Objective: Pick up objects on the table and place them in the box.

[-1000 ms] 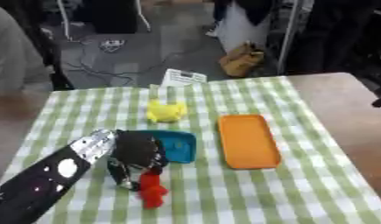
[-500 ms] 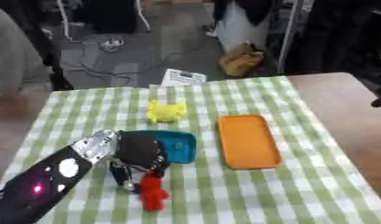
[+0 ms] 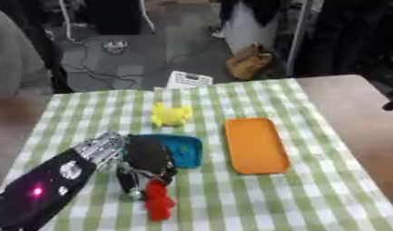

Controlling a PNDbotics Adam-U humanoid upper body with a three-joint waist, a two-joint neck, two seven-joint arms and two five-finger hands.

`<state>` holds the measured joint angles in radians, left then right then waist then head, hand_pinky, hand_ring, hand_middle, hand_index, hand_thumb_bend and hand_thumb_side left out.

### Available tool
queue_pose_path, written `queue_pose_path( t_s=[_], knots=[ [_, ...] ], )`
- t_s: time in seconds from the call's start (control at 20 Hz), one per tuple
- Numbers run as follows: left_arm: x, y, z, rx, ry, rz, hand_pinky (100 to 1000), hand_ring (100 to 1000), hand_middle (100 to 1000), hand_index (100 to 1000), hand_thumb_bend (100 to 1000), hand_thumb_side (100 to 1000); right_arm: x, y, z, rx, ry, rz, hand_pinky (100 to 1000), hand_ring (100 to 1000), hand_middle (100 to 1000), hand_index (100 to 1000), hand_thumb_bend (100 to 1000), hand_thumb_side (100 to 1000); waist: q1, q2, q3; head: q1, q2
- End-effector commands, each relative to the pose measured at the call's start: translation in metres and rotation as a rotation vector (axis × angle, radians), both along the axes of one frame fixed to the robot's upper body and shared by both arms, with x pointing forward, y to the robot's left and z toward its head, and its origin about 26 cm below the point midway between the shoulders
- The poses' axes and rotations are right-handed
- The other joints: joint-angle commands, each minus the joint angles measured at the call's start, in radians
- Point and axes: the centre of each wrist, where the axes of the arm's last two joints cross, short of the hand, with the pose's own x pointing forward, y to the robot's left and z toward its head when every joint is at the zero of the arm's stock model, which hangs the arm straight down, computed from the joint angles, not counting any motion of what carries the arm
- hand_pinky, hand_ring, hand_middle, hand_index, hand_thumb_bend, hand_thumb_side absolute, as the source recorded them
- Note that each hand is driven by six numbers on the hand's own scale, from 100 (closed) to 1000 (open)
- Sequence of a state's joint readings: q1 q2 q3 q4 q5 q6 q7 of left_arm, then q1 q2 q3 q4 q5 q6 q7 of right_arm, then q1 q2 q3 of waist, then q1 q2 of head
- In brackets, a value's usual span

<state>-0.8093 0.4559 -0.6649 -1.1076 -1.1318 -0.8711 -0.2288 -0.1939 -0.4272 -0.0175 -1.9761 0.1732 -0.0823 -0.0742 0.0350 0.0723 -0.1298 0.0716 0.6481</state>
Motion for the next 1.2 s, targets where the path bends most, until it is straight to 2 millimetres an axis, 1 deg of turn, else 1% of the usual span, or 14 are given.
queue_pose_path(
  t_s=[0.05, 0.1, 0.2, 0.3, 0.45, 0.55, 0.6, 0.65, 0.75, 0.85, 0.9, 0.95, 1.05, 1.2],
  knots=[
    [0.007, 0.009, 0.020, -0.015, 0.067, 0.029, 692, 622, 488, 582, 100, 268, -0.002, -0.001, 0.011, -0.012, -0.034, 0.009, 516, 587, 733, 748, 100, 684, 0.005, -0.021, 0.001, -0.001, -0.015],
    [0.010, 0.014, 0.022, -0.039, 0.103, 0.053, 666, 609, 460, 575, 100, 259, -0.002, -0.001, 0.011, -0.011, -0.034, 0.008, 516, 587, 734, 748, 100, 684, 0.004, -0.021, 0.002, -0.003, -0.015],
    [0.017, 0.025, 0.027, -0.104, 0.181, 0.102, 659, 605, 453, 576, 100, 256, -0.003, -0.001, 0.010, -0.010, -0.033, 0.006, 516, 587, 733, 748, 100, 684, 0.003, -0.022, 0.004, -0.005, -0.014],
    [0.023, 0.031, 0.036, -0.149, 0.235, 0.124, 654, 603, 452, 578, 100, 255, -0.003, -0.001, 0.010, -0.009, -0.033, 0.005, 516, 587, 733, 748, 100, 684, 0.003, -0.022, 0.006, -0.006, -0.014],
    [0.029, 0.032, 0.053, -0.194, 0.271, 0.121, 654, 604, 451, 577, 100, 253, -0.003, -0.002, 0.009, -0.007, -0.031, 0.003, 516, 587, 733, 748, 100, 684, 0.002, -0.023, 0.007, -0.007, -0.014],
    [0.032, 0.026, 0.063, -0.209, 0.279, 0.104, 655, 605, 456, 579, 100, 253, -0.003, -0.002, 0.009, -0.007, -0.030, 0.002, 516, 587, 733, 748, 100, 684, 0.001, -0.024, 0.007, -0.008, -0.014],
    [0.033, 0.021, 0.067, -0.212, 0.280, 0.092, 664, 609, 488, 582, 100, 251, -0.003, -0.001, 0.009, -0.006, -0.030, 0.003, 516, 587, 733, 748, 100, 684, 0.000, -0.024, 0.006, -0.007, -0.014],
    [0.034, 0.005, 0.074, -0.210, 0.271, 0.058, 667, 612, 497, 583, 100, 250, -0.003, -0.001, 0.009, -0.005, -0.030, 0.005, 516, 587, 733, 748, 100, 684, -0.001, -0.025, 0.005, -0.007, -0.013],
    [0.035, -0.019, 0.080, -0.195, 0.257, 0.016, 676, 618, 513, 586, 100, 250, -0.003, -0.001, 0.009, -0.005, -0.030, 0.007, 517, 588, 734, 749, 100, 684, -0.002, -0.025, 0.003, -0.006, -0.013],
    [0.034, -0.033, 0.082, -0.183, 0.247, -0.004, 677, 619, 514, 587, 100, 250, -0.003, -0.001, 0.009, -0.004, -0.030, 0.008, 517, 588, 734, 749, 100, 684, -0.003, -0.025, 0.002, -0.005, -0.013],
    [0.034, -0.041, 0.081, -0.180, 0.246, -0.014, 681, 622, 516, 588, 100, 251, -0.003, -0.001, 0.009, -0.004, -0.030, 0.009, 517, 588, 733, 748, 100, 684, -0.004, -0.025, 0.000, -0.005, -0.014],
    [0.033, -0.055, 0.078, -0.170, 0.249, -0.033, 680, 623, 517, 589, 100, 252, -0.002, 0.000, 0.010, -0.003, -0.032, 0.012, 517, 588, 733, 749, 100, 684, -0.005, -0.025, -0.004, -0.005, -0.014],
    [0.031, -0.076, 0.072, -0.151, 0.251, -0.052, 684, 625, 518, 590, 100, 254, -0.002, 0.001, 0.010, 0.000, -0.033, 0.016, 517, 588, 733, 748, 100, 684, -0.007, -0.024, -0.011, -0.003, -0.017],
    [0.029, -0.096, 0.063, -0.122, 0.245, -0.057, 689, 630, 522, 594, 107, 260, -0.002, 0.002, 0.010, 0.004, -0.035, 0.023, 517, 588, 733, 748, 100, 684, -0.009, -0.022, -0.018, -0.002, -0.020]
  ],
)
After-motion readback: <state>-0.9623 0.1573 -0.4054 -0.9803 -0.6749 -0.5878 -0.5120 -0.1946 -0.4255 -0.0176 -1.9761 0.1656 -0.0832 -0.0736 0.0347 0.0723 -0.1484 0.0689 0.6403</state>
